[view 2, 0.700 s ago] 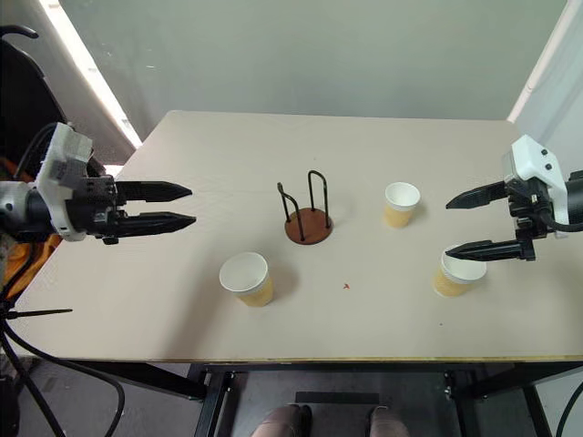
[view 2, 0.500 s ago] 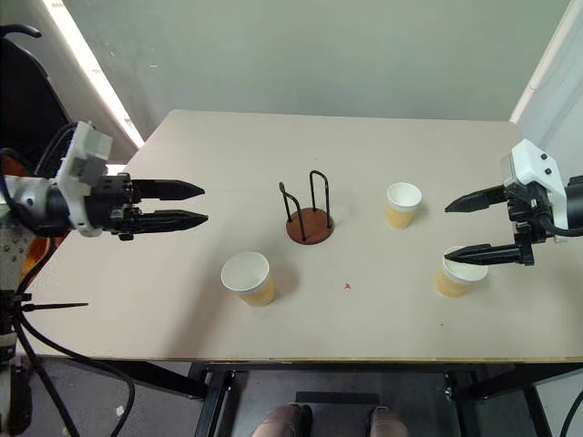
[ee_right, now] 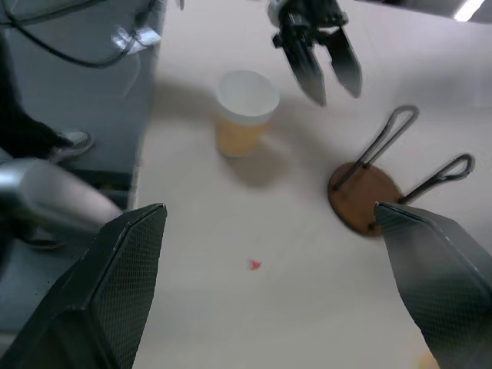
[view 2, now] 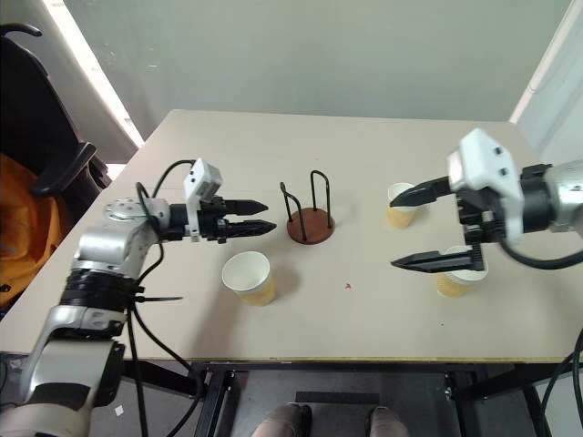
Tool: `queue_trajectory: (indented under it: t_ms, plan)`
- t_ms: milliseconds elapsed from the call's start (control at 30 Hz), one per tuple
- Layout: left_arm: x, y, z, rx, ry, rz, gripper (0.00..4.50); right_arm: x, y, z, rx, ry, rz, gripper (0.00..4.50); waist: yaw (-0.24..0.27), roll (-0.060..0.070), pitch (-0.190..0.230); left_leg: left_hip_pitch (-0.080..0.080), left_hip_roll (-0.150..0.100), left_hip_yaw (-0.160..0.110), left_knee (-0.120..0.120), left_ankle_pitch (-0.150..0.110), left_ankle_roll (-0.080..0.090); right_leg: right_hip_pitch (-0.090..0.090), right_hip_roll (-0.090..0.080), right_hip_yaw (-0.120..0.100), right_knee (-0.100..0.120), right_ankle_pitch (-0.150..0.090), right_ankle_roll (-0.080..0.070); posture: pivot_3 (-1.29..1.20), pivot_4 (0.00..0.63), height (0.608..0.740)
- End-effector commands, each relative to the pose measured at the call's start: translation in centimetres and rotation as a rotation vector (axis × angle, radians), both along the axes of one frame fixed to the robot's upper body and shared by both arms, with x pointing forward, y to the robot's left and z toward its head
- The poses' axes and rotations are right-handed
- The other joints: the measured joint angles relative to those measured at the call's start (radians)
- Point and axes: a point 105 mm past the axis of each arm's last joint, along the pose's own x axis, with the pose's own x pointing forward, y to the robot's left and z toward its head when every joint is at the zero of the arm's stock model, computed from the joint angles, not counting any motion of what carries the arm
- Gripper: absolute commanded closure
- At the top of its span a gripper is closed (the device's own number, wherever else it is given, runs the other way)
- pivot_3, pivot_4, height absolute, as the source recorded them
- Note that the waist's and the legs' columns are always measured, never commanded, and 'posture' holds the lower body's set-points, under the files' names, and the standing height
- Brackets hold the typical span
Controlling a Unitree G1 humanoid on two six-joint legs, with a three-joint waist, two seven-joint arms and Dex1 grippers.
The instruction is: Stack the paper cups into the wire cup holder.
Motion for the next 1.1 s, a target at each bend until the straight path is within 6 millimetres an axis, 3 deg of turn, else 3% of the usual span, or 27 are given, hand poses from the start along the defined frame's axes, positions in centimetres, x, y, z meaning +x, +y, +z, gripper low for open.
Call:
queue_trajectory:
  t_ms: [33,367,467,667,700,800,900,1000,1100]
  plan:
    - [0.6,-1.4,1.3,-0.005,-0.066,-0.033,1.5,2.3,0.2,0.0,-0.004,-0.105,-0.147,0.0,0.0,0.0,0.0,0.0,0.0,0.0,0.0,-0.001,0.002,0.0,0.0,0.0,0.0,0.0,0.0,0.0,0.15,0.74]
    - [3.2,-4.9,0.7,0.019,-0.082,0.004,1.5,3.5,0.9,-0.5,0.03,-0.149,-0.203,0.0,0.005,0.0,0.0,-0.003,-0.001,0.0,0.005,-0.001,0.003,0.0,-0.001,0.0,-0.001,0.002,0.003,0.0,0.15,0.74]
    - [3.9,-5.3,0.6,0.036,-0.103,0.041,2.07,3.6,0.9,-0.5,0.031,-0.154,-0.207,0.0,0.007,0.0,0.0,-0.005,-0.002,0.0,0.008,-0.001,0.003,0.0,-0.001,0.0,-0.002,0.003,0.005,0.0,0.15,0.74]
    - [4.2,-5.6,1.8,-0.068,-0.099,0.053,4.26,4.1,0.5,-0.4,0.04,-0.176,-0.246,0.0,0.008,0.0,0.0,-0.005,-0.003,0.002,0.008,-0.001,0.003,0.0,-0.001,0.002,-0.003,0.003,0.007,0.0,0.15,0.74]
    - [4.1,-5.4,1.9,-0.072,-0.096,0.048,4.46,4.2,0.4,-0.3,0.04,-0.176,-0.248,0.0,0.008,0.0,0.0,-0.005,-0.003,0.002,0.008,-0.001,0.003,-0.001,-0.001,0.002,-0.003,0.003,0.007,0.0,0.15,0.74]
    - [3.9,-5.1,2.1,-0.075,-0.095,0.043,4.46,4.2,0.1,-0.2,0.035,-0.179,-0.253,0.0,0.008,0.0,0.0,-0.006,-0.003,0.002,0.008,-0.001,0.003,-0.001,-0.001,0.002,-0.003,0.003,0.008,0.0,0.15,0.74]
    - [2.7,-6.2,3.4,-0.088,-0.113,-0.039,4.46,3.6,-0.9,-0.4,0.001,-0.133,-0.232,0.0,0.009,0.0,0.0,-0.007,-0.003,0.002,0.01,-0.001,0.003,-0.001,-0.001,0.002,-0.003,0.002,0.008,0.0,0.15,0.74]
    - [-0.5,-8.2,5.2,-0.102,-0.156,-0.232,4.46,0.5,-2.2,-2.4,-0.13,0.0,-0.092,0.0,0.026,0.0,0.0,-0.015,-0.004,-0.001,0.013,-0.001,0.003,-0.004,-0.001,0.0,-0.006,0.003,0.01,0.0,0.15,0.74]
    - [-3.6,-9.1,5.8,-0.098,-0.157,-0.369,4.46,0.0,-3.1,-2.8,-0.139,0.046,-0.088,0.0,0.029,0.0,0.0,-0.016,-0.004,0.004,0.015,-0.002,0.003,-0.003,-0.001,0.002,-0.01,0.003,0.011,0.0,0.15,0.74]
